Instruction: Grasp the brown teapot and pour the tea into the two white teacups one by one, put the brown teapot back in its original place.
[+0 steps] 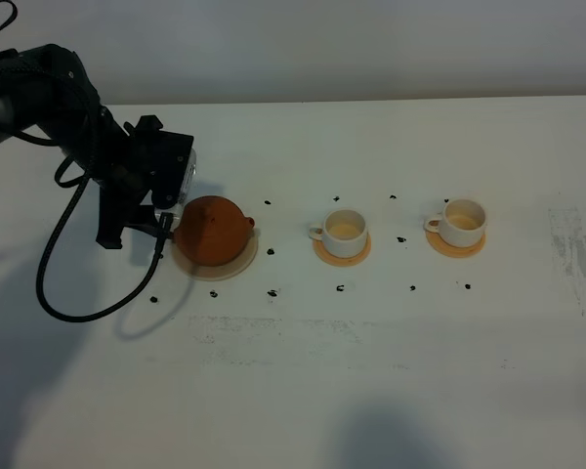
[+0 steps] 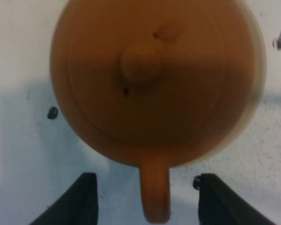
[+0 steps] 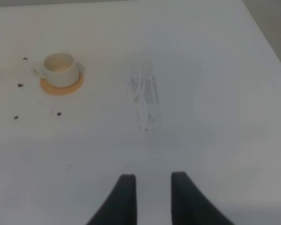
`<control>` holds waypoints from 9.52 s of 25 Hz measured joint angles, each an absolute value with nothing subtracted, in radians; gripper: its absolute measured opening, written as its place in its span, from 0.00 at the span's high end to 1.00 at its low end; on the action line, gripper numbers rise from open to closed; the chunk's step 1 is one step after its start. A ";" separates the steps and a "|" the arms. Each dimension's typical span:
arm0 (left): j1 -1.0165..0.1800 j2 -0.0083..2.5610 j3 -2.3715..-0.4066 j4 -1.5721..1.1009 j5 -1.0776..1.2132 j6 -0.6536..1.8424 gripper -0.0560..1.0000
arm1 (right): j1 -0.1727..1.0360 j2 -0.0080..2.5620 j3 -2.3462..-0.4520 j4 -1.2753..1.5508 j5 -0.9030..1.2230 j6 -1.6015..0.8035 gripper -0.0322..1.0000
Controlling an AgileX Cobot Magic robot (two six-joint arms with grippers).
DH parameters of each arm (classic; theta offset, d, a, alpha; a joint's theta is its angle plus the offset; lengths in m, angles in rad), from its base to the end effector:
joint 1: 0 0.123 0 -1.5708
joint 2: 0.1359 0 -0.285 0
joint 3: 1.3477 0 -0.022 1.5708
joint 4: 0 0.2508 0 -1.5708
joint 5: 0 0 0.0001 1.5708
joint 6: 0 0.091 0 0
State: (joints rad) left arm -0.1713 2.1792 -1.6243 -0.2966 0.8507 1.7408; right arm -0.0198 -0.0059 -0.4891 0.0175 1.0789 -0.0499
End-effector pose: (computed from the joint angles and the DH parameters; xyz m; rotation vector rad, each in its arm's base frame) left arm 0.4408 -0.0966 0.1537 2.1365 1.7952 0.0037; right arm -0.0052 0.0015 0.2728 -0.0321 2.0672 -0.0219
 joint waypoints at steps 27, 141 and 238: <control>-0.168 2.212 -1.624 -0.346 0.822 1.767 0.88 | -0.020 -0.006 -0.489 0.018 1.079 -0.050 0.76; -0.460 2.316 -1.964 -0.085 0.663 1.957 0.88 | -0.020 -0.006 -0.489 0.018 1.079 -0.050 0.76; -0.499 2.316 -1.964 -0.012 0.606 2.041 0.88 | -0.020 -0.006 -0.489 0.018 1.079 -0.050 0.76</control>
